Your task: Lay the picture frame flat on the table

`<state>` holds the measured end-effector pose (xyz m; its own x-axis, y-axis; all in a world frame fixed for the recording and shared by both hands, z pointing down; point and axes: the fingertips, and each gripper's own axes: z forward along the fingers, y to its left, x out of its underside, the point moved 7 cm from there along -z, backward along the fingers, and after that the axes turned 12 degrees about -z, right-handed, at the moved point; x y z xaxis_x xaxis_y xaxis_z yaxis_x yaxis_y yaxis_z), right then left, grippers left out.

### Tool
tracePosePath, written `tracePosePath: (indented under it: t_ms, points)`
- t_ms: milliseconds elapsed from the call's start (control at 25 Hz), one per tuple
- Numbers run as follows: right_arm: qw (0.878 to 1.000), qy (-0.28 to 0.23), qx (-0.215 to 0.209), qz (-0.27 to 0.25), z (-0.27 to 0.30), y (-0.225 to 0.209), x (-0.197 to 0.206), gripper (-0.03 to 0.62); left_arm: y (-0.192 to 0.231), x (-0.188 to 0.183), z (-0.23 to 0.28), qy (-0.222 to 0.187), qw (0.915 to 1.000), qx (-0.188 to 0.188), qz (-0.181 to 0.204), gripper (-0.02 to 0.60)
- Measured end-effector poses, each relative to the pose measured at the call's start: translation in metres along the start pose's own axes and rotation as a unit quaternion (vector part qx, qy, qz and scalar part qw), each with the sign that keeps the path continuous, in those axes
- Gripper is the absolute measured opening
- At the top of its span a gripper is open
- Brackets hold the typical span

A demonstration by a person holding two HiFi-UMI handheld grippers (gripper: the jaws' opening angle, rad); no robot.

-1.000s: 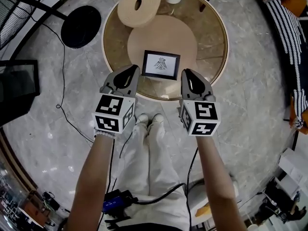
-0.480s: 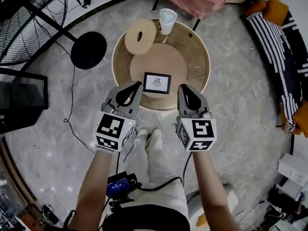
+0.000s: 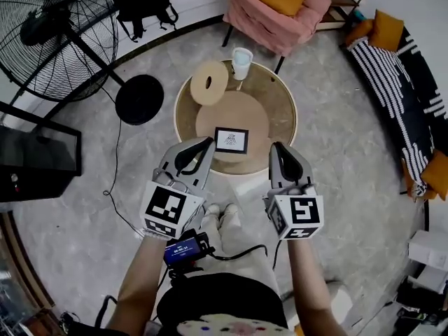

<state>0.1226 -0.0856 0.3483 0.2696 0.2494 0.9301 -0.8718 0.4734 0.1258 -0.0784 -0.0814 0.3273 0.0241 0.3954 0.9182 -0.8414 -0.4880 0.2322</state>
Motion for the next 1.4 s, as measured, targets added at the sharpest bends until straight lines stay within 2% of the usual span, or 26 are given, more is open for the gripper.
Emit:
tracePosePath:
  t_ms: [400,600,840,1120,1400]
  points:
    - [0.998,-0.064,0.007,-0.026,-0.051,0.007,-0.052,0.044,-0.027,-0.036,-0.052,-0.042,0.999,0.013,0.001,0.015]
    - [0.996,-0.088,0.018,-0.009,-0.066,0.01,-0.07,0.044,-0.034,-0.047,-0.066,-0.052,0.9984,0.019,0.014,0.015]
    - [0.996,-0.09,0.009,-0.022,-0.078,0.013,-0.07,0.044,-0.039,-0.058,-0.079,-0.078,0.9964,0.022,0.025,0.015]
    - [0.994,-0.105,0.011,-0.021,-0.086,0.02,-0.077,0.044,-0.035,-0.051,-0.093,-0.08,0.9968,0.009,0.004,0.015]
    - [0.994,-0.104,-0.003,-0.026,-0.083,0.028,-0.08,0.044,-0.032,-0.051,-0.097,-0.078,0.9968,0.0,0.017,0.017]
